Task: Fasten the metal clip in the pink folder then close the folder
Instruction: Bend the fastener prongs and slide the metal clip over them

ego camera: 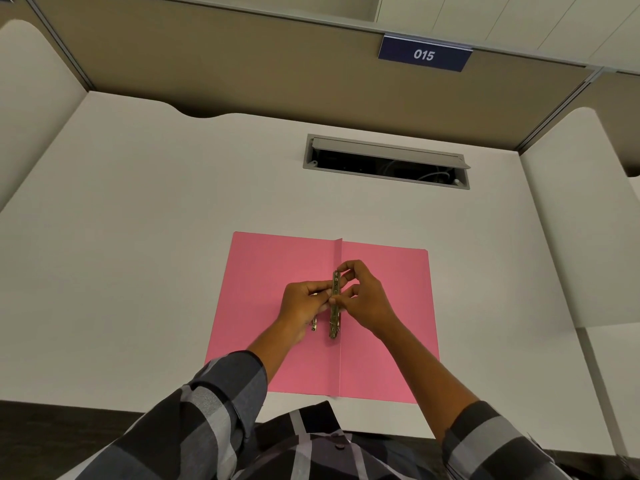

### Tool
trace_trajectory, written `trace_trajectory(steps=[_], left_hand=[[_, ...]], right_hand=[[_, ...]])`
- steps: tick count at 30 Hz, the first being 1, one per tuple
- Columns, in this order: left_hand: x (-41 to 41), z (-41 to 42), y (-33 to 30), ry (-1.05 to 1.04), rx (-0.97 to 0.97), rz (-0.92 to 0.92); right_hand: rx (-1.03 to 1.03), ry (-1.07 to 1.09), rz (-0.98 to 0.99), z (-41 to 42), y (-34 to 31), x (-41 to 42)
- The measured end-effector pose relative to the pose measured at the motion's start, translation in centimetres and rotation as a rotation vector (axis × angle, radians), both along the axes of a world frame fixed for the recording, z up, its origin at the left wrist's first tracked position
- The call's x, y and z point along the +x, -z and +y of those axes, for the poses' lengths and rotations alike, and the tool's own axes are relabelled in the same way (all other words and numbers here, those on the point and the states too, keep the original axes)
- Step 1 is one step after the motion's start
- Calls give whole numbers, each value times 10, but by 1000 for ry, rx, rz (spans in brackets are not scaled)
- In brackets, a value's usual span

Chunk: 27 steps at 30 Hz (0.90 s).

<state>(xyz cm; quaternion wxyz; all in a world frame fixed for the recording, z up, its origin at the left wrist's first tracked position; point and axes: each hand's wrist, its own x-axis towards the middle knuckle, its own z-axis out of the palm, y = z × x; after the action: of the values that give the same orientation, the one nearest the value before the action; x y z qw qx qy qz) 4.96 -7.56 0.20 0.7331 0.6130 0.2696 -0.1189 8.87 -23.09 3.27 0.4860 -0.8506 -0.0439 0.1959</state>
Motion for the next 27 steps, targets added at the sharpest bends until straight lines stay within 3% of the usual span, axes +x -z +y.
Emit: trace_trajectory(steps=[6,11,17,27], left_hand=[[-4,2,-1,44,88,-14],[-21,5,7,188,486,-113],[-48,8,17,411,729,-277],[-64,2,21,634,898,-356]], right_hand=[[-39,9,21,3,4,1],[-141,23,58,13,13,6],[-304,-49,78,27,17,10],[-405,15,34,21,22,7]])
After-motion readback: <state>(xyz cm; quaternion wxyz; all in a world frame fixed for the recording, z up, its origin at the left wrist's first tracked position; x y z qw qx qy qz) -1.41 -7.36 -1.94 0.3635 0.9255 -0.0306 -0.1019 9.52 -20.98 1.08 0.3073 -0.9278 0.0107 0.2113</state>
